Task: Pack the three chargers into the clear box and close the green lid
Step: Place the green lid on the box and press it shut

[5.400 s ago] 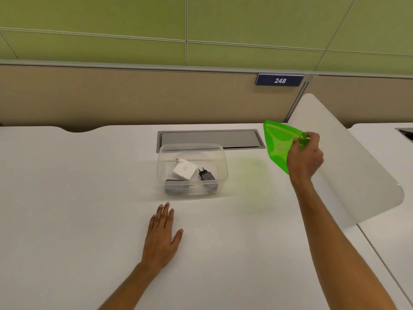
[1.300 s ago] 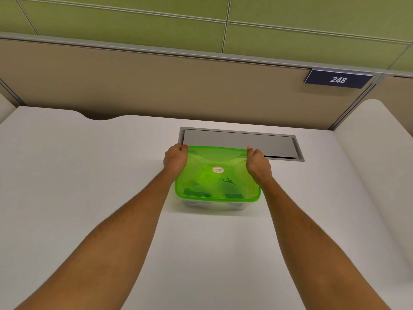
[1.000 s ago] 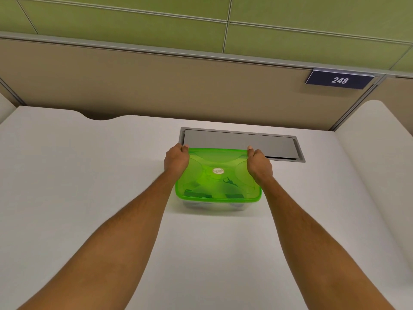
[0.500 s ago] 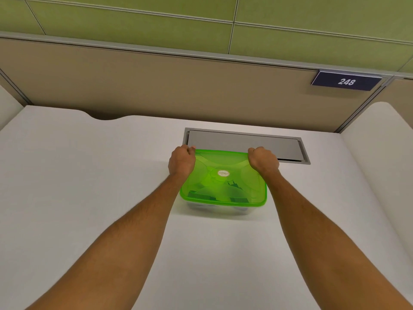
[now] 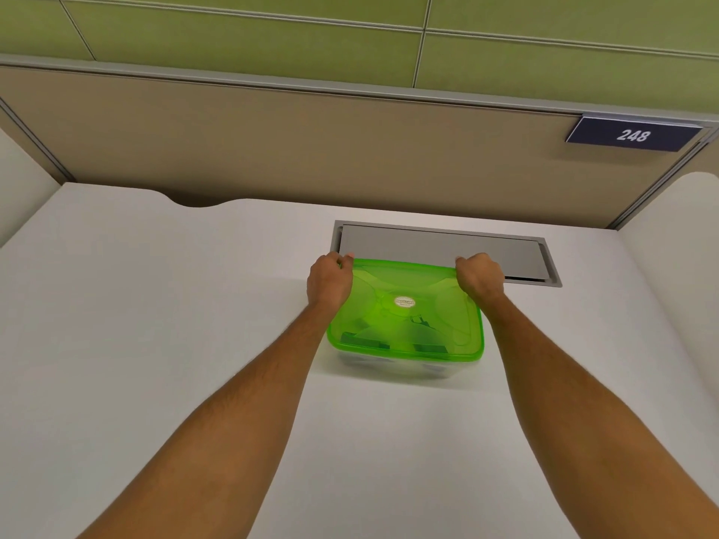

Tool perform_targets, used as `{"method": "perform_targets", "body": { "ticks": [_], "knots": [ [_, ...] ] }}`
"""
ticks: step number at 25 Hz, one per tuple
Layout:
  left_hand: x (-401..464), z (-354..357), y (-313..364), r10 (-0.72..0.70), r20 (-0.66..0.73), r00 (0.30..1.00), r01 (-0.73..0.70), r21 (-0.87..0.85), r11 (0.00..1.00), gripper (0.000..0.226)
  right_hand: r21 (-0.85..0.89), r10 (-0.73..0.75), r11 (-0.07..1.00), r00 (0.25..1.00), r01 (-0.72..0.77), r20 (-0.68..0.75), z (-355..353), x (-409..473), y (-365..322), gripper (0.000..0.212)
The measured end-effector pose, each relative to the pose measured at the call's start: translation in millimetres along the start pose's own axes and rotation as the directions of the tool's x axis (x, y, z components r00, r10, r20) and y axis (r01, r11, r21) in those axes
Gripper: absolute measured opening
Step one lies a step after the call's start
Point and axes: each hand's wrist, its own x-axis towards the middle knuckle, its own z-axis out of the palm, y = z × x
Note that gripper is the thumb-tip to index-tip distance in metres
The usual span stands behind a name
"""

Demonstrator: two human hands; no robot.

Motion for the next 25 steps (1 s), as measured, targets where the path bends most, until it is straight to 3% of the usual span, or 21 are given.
{"method": "perform_targets", "body": {
  "ticks": [7,10,15,20,25],
  "knots": [
    [-0.2,0.0,-1.8,0.016,0.004,1.0,-0.016,-0.003,1.0,0.036,0.004,-0.036,0.999,0.998,0.036,-0.061,-2.5,-11.6,-1.2,0.044],
    [-2.4,-0.6,-1.5,0.035,-0.008,0.999,-0.035,0.023,0.999,0.036,-0.079,-0.045,0.996,0.994,0.037,-0.101,-10.4,-27.3,-7.3,0.063],
    [-7.2,-2.3,-0.6,0.0,-0.077,0.997,0.004,0.053,0.999,0.038,-0.131,0.118,0.983,0.991,-0.125,-0.062,-11.9,-78.5,13.5,0.082],
    [-10.5,-2.6,0.2,0.022,-0.09,0.996,-0.012,0.111,0.994,0.037,0.009,0.284,0.959,0.954,-0.284,-0.095,2.2,-115.9,32.2,0.079],
    [-16.5,-0.5,2.5,0.055,-0.105,0.993,-0.036,0.18,0.983,0.038,0.071,0.267,0.963,0.95,-0.259,-0.163,9.8,-122.1,38.1,0.072]
  ]
}}
